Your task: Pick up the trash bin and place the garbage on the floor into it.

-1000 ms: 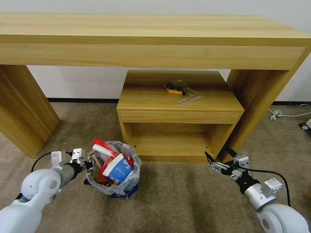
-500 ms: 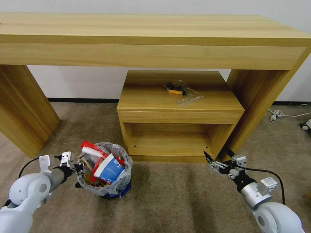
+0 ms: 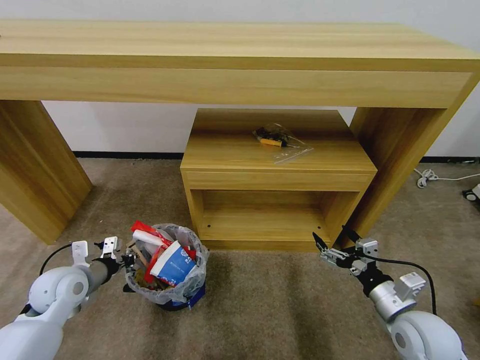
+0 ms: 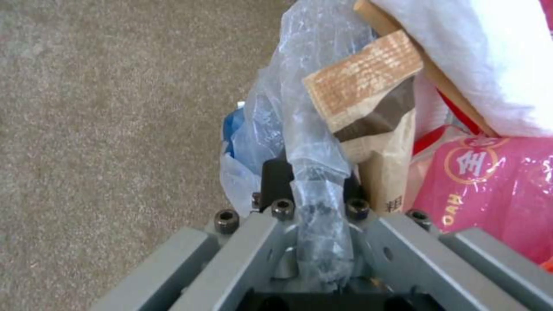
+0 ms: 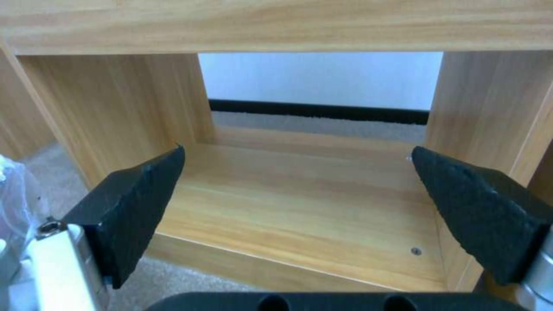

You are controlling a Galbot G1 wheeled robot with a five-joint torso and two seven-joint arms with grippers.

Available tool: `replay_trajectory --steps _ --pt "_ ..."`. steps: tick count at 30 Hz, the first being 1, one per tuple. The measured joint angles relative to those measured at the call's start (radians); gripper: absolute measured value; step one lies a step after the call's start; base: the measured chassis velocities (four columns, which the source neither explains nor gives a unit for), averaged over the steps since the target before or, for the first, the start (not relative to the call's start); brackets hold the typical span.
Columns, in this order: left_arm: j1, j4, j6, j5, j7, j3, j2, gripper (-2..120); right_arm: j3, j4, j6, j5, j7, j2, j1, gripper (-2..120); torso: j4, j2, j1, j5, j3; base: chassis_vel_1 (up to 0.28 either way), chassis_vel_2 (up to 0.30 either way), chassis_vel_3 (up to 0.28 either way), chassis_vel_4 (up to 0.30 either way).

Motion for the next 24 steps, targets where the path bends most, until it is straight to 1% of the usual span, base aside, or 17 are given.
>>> replay_trajectory --steps 8,9,10,11,13,14,15,16,17,19,20,21,22,23,24 --pt "-0.01 0.006 0.0 0.019 0.0 0.012 -0.007 0 -0.009 0.0 -0.002 0.003 0.003 -0.001 0.007 100 0.0 0.0 0.0 0.0 0.0 0.0 0.0 0.0 0.0" --pt "-0.01 0.006 0.0 0.022 -0.002 0.014 -0.009 3 -0.009 0.001 -0.003 0.003 0.003 -0.001 0.007 100 -0.0001 0.0 0.0 0.0 0.0 0.0 0.0 0.0 0.0" --pt "-0.01 0.006 0.0 0.022 -0.002 0.014 -0.009 3 -0.009 0.001 -0.003 0.003 0.003 -0.001 0.007 100 -0.0001 0.0 0.0 0.0 0.0 0.0 0.0 0.0 0.0" --pt "-0.01 0.005 -0.001 0.023 -0.002 0.015 -0.009 7 -0.009 0.001 -0.003 0.004 0.003 -0.001 0.007 100 -0.0001 0.0 0.0 -0.0002 0.0 0.0 0.0 0.0 0.0" --pt "-0.009 0.003 -0.001 0.026 -0.002 0.017 -0.011 17 -0.009 0.003 -0.003 0.004 0.003 -0.002 0.007 100 -0.0002 0.0 0.0 -0.0004 0.0 0.0 0.0 0.0 0.0" --pt "-0.009 0.003 -0.001 0.026 -0.002 0.017 -0.011 17 -0.009 0.003 -0.003 0.004 0.003 -0.002 0.007 100 -0.0002 0.0 0.0 -0.0004 0.0 0.0 0.0 0.0 0.0" --pt "-0.008 0.002 -0.001 0.026 -0.002 0.017 -0.011 19 -0.01 0.003 -0.003 0.004 0.003 -0.002 0.006 100 -0.0001 0.0 0.0 -0.0004 0.0 0.0 0.0 0.0 0.0" --pt "-0.008 0.001 -0.001 0.026 -0.002 0.017 -0.012 28 -0.01 0.003 -0.003 0.004 0.003 -0.002 0.006 100 -0.0001 0.0 0.0 -0.0004 0.0 0.0 0.0 0.0 0.0" --pt "-0.008 0.0 0.0 0.026 -0.002 0.017 -0.012 32 -0.011 0.003 -0.004 0.004 0.003 -0.001 0.005 100 -0.0002 0.0 0.0 -0.0004 0.0 0.0 0.0 0.0 0.0" --pt "-0.008 -0.001 0.0 0.026 -0.002 0.017 -0.012 34 -0.011 0.003 -0.004 0.004 0.003 -0.001 0.004 100 -0.0001 0.0 0.0 -0.0004 0.0 0.0 0.0 0.0 0.0" --pt "-0.008 -0.004 0.0 0.024 -0.002 0.016 -0.012 41 -0.012 0.003 -0.004 0.004 0.003 -0.001 0.003 100 -0.0001 0.0 0.0 -0.0005 0.0 0.0 0.0 0.0 0.0" --pt "-0.007 -0.009 0.0 0.022 -0.002 0.013 -0.011 45 -0.013 0.003 -0.004 0.004 0.003 0.0 0.002 100 -0.0001 0.0 0.0 -0.0005 0.0 0.0 0.0 0.0 0.0" --pt "-0.007 -0.009 0.0 0.022 -0.002 0.013 -0.011 45 -0.013 0.003 -0.004 0.004 0.003 0.0 0.002 100 -0.0001 0.0 0.0 -0.0005 0.0 0.0 0.0 0.0 0.0" --pt "-0.007 -0.01 0.0 0.021 -0.002 0.012 -0.011 48 -0.013 0.004 -0.004 0.004 0.003 0.0 0.002 100 -0.0002 0.0 0.0 -0.0005 0.0 0.0 0.0 0.0 0.0" --pt "-0.004 -0.023 0.0 0.008 -0.002 0.004 -0.006 56 -0.015 0.005 -0.005 0.004 0.003 0.001 0.0 100 -0.0002 0.0 0.0 -0.0003 0.0 0.0 0.0 0.0 0.0"
